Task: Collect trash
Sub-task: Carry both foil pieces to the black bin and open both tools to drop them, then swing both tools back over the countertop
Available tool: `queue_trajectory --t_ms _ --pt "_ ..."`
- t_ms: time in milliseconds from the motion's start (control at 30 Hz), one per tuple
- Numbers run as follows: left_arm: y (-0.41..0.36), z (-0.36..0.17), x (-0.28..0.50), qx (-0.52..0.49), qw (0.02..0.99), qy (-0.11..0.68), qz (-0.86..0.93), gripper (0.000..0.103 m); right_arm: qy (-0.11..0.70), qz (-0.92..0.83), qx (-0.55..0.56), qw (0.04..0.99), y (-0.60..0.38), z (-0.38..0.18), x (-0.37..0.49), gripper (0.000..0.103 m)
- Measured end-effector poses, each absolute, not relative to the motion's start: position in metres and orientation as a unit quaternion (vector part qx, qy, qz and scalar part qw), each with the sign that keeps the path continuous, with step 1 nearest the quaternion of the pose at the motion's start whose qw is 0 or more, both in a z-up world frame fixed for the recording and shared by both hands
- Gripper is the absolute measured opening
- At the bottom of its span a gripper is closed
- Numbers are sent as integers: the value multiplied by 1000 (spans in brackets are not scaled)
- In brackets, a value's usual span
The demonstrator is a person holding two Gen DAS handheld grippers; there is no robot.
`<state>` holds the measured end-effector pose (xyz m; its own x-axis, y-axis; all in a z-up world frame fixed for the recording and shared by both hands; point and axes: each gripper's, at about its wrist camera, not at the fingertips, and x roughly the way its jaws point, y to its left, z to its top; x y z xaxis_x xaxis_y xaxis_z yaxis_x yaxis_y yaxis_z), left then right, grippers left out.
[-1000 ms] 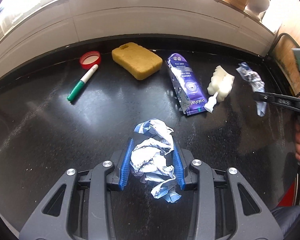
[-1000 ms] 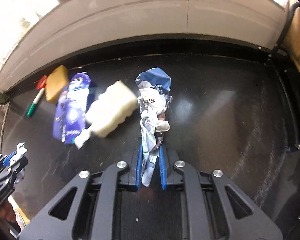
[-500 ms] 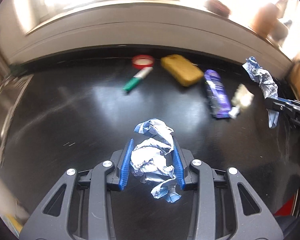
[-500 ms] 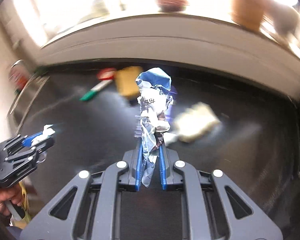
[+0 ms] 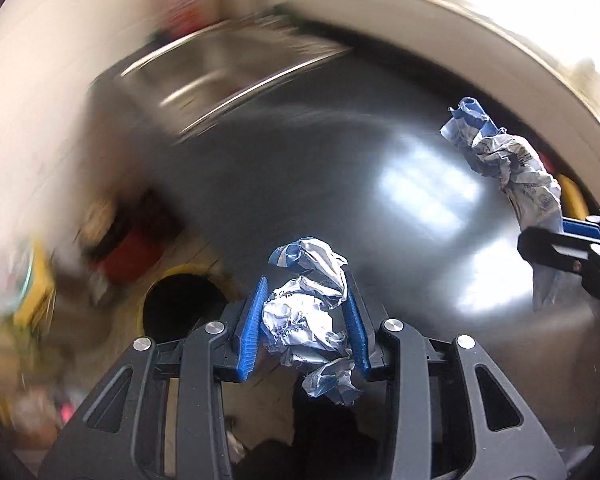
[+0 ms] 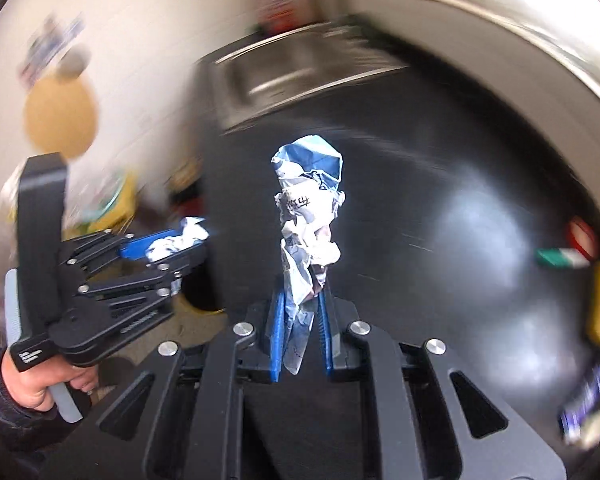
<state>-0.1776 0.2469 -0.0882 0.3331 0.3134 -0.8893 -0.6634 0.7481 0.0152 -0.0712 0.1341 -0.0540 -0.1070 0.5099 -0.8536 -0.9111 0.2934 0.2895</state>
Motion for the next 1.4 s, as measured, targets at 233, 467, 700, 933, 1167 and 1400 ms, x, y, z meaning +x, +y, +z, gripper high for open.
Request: queue_trajectory --t_ms 233,467,700,933,1167,1400 --pt "312 -131 -266 -256 736 492 388 37 502 620 -280 534 243 -92 -157 15" --pt "360 -188 -317 -342 708 467 405 37 521 640 -322 463 325 -140 -212 16" --pt "396 -231 -340 -391 694 446 407 37 523 634 -353 447 386 -179 -232 16" --pt "409 -247 -330 -383 696 449 410 75 522 625 -359 457 417 -191 -231 58" --pt "415 -239 -338 -384 690 444 424 77 518 636 -345 456 398 -167 -220 66" --pt "381 -183 -312 -326 720 442 424 92 498 616 -268 548 311 -85 -153 80"
